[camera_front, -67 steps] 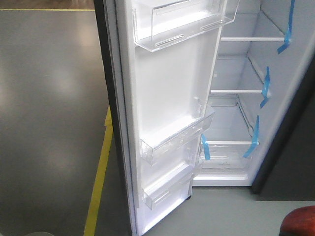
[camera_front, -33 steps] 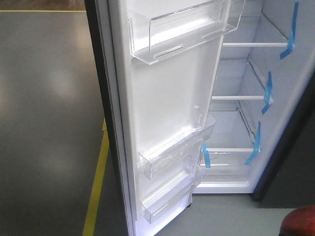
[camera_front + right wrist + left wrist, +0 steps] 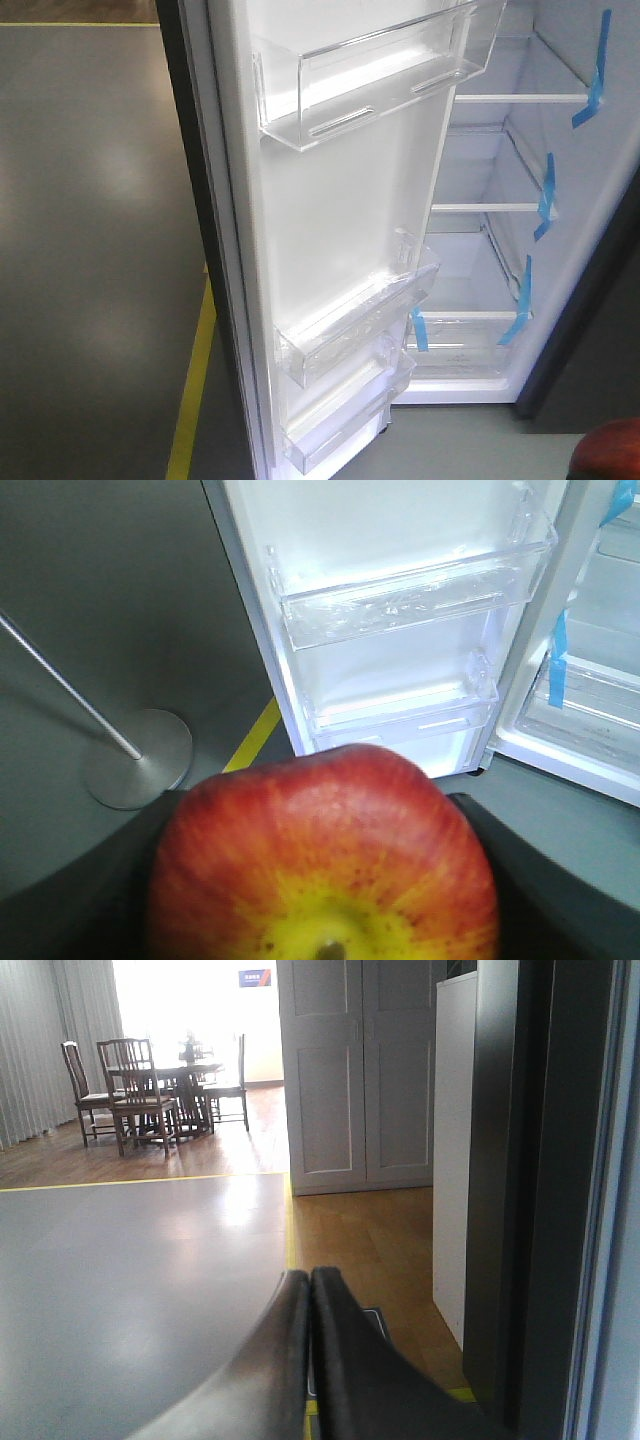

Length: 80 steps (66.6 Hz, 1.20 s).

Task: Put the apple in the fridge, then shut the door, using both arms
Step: 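Approach closer to the door bins, holding the apple in the right gripper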

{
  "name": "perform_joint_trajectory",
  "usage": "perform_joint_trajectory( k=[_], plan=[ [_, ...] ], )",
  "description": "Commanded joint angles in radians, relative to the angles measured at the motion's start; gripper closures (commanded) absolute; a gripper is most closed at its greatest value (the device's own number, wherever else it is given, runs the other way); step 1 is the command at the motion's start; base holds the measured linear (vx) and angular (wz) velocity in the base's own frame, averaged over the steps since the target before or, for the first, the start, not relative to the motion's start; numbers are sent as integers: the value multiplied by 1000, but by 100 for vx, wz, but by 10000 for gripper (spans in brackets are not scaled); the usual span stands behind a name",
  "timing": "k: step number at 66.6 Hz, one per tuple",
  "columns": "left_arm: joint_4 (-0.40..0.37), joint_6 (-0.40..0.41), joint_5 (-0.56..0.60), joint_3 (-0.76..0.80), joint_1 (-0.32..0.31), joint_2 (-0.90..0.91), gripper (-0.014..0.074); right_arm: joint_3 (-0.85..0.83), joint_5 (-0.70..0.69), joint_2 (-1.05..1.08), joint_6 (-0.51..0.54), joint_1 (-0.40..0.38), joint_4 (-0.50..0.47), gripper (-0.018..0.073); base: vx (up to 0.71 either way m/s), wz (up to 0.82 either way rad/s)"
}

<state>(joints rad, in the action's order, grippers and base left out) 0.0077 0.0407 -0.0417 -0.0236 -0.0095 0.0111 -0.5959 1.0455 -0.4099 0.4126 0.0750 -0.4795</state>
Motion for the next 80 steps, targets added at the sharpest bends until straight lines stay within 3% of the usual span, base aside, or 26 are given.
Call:
perform_joint_trajectory(
  k=[1, 80],
  plan=[
    [-8, -1, 75, 17, 1, 15, 603, -28, -59, -7, 5, -5, -30, 475, 5, -1],
    [-8, -1, 75, 17, 1, 15, 603, -28, -59, -7, 5, -5, -30, 475, 5, -1]
  ],
)
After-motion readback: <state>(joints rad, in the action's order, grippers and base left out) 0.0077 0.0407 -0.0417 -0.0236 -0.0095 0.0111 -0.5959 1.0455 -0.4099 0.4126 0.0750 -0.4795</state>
